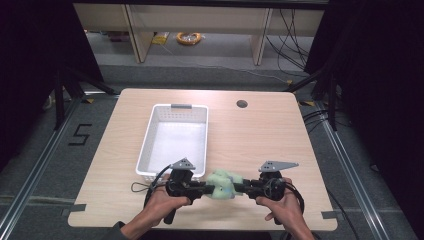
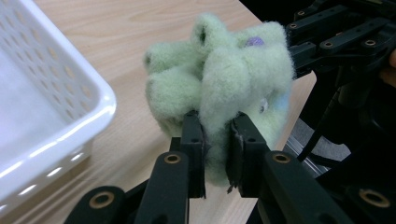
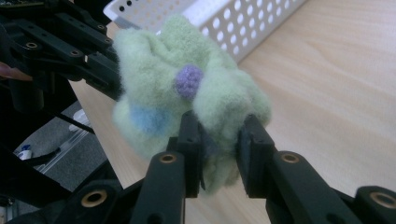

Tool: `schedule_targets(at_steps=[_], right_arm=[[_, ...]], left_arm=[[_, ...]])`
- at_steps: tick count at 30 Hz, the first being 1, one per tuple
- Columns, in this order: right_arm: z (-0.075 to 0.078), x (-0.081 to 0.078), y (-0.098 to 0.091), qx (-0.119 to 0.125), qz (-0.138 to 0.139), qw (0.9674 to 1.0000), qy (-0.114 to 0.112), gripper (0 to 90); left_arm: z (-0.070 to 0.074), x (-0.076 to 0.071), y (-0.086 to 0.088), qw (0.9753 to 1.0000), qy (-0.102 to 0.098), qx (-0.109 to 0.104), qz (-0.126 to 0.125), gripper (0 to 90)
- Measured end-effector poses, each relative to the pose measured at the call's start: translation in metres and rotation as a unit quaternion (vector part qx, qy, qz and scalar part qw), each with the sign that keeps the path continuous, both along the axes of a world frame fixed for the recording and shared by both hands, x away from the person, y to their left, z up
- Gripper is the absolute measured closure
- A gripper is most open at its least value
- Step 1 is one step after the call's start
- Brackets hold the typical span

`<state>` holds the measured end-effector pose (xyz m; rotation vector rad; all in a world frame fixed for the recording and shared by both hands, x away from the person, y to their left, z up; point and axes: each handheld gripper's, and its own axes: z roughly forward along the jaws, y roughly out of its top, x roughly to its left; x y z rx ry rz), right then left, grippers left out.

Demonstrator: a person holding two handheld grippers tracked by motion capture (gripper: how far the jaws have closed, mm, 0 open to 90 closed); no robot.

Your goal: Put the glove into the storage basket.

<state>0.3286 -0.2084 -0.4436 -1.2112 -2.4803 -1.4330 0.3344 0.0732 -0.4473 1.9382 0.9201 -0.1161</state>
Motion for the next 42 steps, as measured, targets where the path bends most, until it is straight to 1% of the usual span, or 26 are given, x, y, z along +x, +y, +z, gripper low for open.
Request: schedule_targets(at_steps=[1, 2, 5, 6, 7, 9, 11, 16, 17, 18, 20, 21, 24, 25, 27, 29, 31, 32, 33, 34, 35, 37, 38, 39, 41, 42], right_arm=[[0.004, 0.001, 0.002, 0.001, -0.001, 1.0000, 0.003, 73.8], [0.007, 0.003, 0.002, -0.006, 0.003, 1.0000, -0.008, 73.9], [0.015, 0.007, 0.008, 0.005, 0.005, 1.0000, 0.000, 73.8], [0.015, 0.007, 0.008, 0.005, 0.005, 1.0000, 0.000, 73.8], [0.020, 0.012, 0.013, 0.006, 0.009, 0.9999, -0.004, 73.8], [0.025, 0.016, 0.018, 0.000, 0.013, 0.9999, -0.007, 73.8], [0.029, 0.020, 0.023, -0.002, 0.016, 0.9998, -0.008, 73.8], [0.036, 0.026, 0.032, 0.001, 0.022, 0.9997, -0.009, 73.9], [0.038, 0.028, 0.034, -0.008, 0.025, 0.9995, -0.018, 73.8], [0.043, 0.029, 0.039, -0.007, 0.025, 0.9996, -0.007, 73.8], [0.045, 0.031, 0.040, -0.012, 0.026, 0.9995, -0.013, 73.8], [0.049, 0.036, 0.044, -0.006, 0.036, 0.9991, -0.020, 73.9], [0.054, 0.043, 0.050, -0.008, 0.034, 0.9993, -0.014, 73.9], [0.056, 0.046, 0.052, -0.012, 0.035, 0.9991, -0.020, 73.9], [0.058, 0.047, 0.054, -0.013, 0.033, 0.9993, -0.013, 73.9], [0.061, 0.056, 0.062, -0.014, 0.040, 0.9989, -0.021, 73.9], [0.063, 0.059, 0.067, -0.014, 0.042, 0.9989, -0.016, 73.8], [0.063, 0.061, 0.068, -0.015, 0.042, 0.9989, -0.016, 73.9], [0.063, 0.061, 0.068, -0.015, 0.042, 0.9989, -0.016, 73.9], [0.063, 0.065, 0.071, -0.018, 0.046, 0.9985, -0.022, 73.9], [0.063, 0.069, 0.076, -0.019, 0.046, 0.9986, -0.018, 73.9], [0.064, 0.070, 0.079, -0.019, 0.044, 0.9988, -0.011, 73.8], [0.063, 0.074, 0.082, -0.022, 0.053, 0.9981, -0.024, 73.9], [0.064, 0.076, 0.088, -0.024, 0.048, 0.9984, -0.014, 73.8], [0.064, 0.077, 0.090, -0.025, 0.050, 0.9983, -0.015, 73.8], [0.063, 0.082, 0.097, -0.029, 0.051, 0.9981, -0.017, 73.8]], left_arm=[[0.006, 0.000, 0.004, 1.0000, 0.000, -0.003, 0.004, 77.2], [0.009, 0.001, 0.006, 1.0000, -0.004, -0.003, 0.003, 77.2], [0.017, 0.003, 0.012, 0.9999, -0.006, -0.004, 0.013, 77.1], [0.017, 0.003, 0.012, 0.9999, -0.006, -0.004, 0.013, 77.1], [0.021, 0.005, 0.016, 0.9998, -0.011, -0.001, 0.016, 77.1], [0.025, 0.007, 0.021, 0.9998, -0.011, 0.003, 0.017, 77.1], [0.027, 0.008, 0.024, 0.9998, -0.009, 0.000, 0.019, 77.0], [0.034, 0.011, 0.036, 0.9994, -0.013, -0.001, 0.032, 77.0], [0.035, 0.012, 0.038, 0.9994, -0.012, -0.001, 0.033, 77.0], [0.038, 0.012, 0.041, 0.9995, -0.010, -0.003, 0.031, 77.0], [0.040, 0.013, 0.043, 0.9992, -0.014, -0.004, 0.037, 77.0], [0.044, 0.015, 0.046, 0.9990, -0.015, -0.005, 0.042, 77.0], [0.050, 0.019, 0.052, 0.9987, -0.020, -0.003, 0.048, 76.9], [0.051, 0.020, 0.054, 0.9987, -0.019, 0.001, 0.047, 76.9], [0.053, 0.022, 0.057, 0.9986, -0.018, 0.005, 0.050, 76.8], [0.055, 0.027, 0.062, 0.9982, -0.015, 0.006, 0.058, 76.8], [0.056, 0.029, 0.065, 0.9981, -0.012, 0.005, 0.060, 76.7], [0.056, 0.030, 0.067, 0.9982, -0.012, 0.004, 0.059, 76.7], [0.056, 0.032, 0.069, 0.9976, -0.014, 0.005, 0.067, 76.7], [0.057, 0.034, 0.072, 0.9978, -0.011, 0.006, 0.065, 76.7], [0.057, 0.036, 0.075, 0.9974, -0.012, 0.009, 0.071, 76.7], [0.058, 0.037, 0.078, 0.9974, -0.008, 0.012, 0.071, 76.7], [0.058, 0.039, 0.080, 0.9970, -0.008, 0.014, 0.075, 76.6], [0.057, 0.041, 0.083, 0.9967, -0.007, 0.018, 0.079, 76.6], [0.057, 0.043, 0.086, 0.9964, -0.004, 0.020, 0.082, 76.5], [0.055, 0.047, 0.091, 0.9960, 0.000, 0.021, 0.087, 76.5]])
